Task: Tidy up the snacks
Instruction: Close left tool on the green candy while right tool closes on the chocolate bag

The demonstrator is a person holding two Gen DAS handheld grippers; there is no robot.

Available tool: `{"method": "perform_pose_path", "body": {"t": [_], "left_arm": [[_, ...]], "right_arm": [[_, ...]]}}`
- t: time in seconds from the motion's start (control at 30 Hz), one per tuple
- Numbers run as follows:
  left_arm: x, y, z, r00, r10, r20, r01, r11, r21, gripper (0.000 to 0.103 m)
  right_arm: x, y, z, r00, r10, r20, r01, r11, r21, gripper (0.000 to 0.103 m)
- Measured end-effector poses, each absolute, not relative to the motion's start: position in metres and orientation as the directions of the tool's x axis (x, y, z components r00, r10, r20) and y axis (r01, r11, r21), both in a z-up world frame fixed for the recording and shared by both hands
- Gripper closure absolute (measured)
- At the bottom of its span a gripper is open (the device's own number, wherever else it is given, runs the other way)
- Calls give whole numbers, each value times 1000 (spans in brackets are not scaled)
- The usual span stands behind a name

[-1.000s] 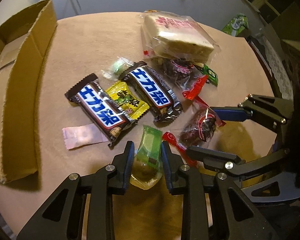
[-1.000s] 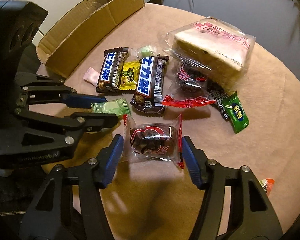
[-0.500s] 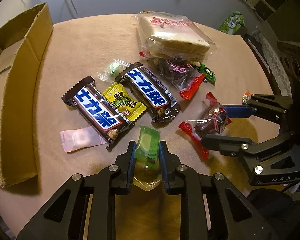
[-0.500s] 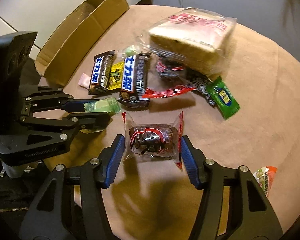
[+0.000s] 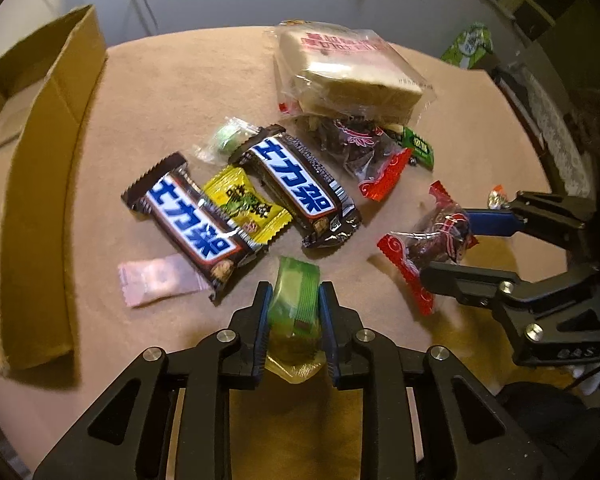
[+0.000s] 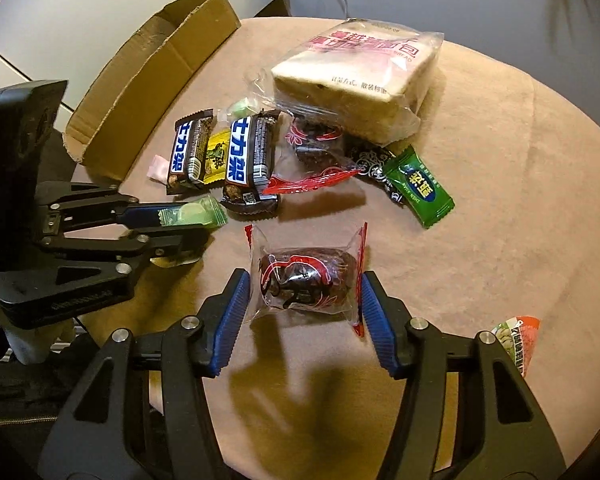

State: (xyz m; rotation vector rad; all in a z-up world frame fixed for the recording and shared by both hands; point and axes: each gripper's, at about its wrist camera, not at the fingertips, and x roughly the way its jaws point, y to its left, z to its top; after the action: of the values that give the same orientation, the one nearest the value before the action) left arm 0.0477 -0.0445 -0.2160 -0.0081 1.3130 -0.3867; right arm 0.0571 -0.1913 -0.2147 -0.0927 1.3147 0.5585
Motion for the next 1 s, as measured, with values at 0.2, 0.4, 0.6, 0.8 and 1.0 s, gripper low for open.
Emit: {"method": "perform_pose_path", "body": {"t": [0.2,0.4,0.6,0.8,1.0], "left_arm": [[47,-76,-215,190,-165,-968,442,895,-66,62],[53,-87,-214,146,-172,-974,520,851,-72,91],[69,-70,-212,105,-253,-962,433,882,-185,97],[63,-47,-211,122,-286,-951,378,899,-222,98],[60,-20,-205,153,-351,-924,309,905,-293,98]], "right_arm": [[58,-188,-216,137,313,-940,-438,870,226,44],[68,-188,-222,75,268,-960,-420,882,213,44],[78,-185,-223,37,259,-965,-413,883,221,44],[82,-185,-227,34,271,-962,-391,889,237,44],[83,-191,-220,52,290,-956,-379,891,250,44]]}}
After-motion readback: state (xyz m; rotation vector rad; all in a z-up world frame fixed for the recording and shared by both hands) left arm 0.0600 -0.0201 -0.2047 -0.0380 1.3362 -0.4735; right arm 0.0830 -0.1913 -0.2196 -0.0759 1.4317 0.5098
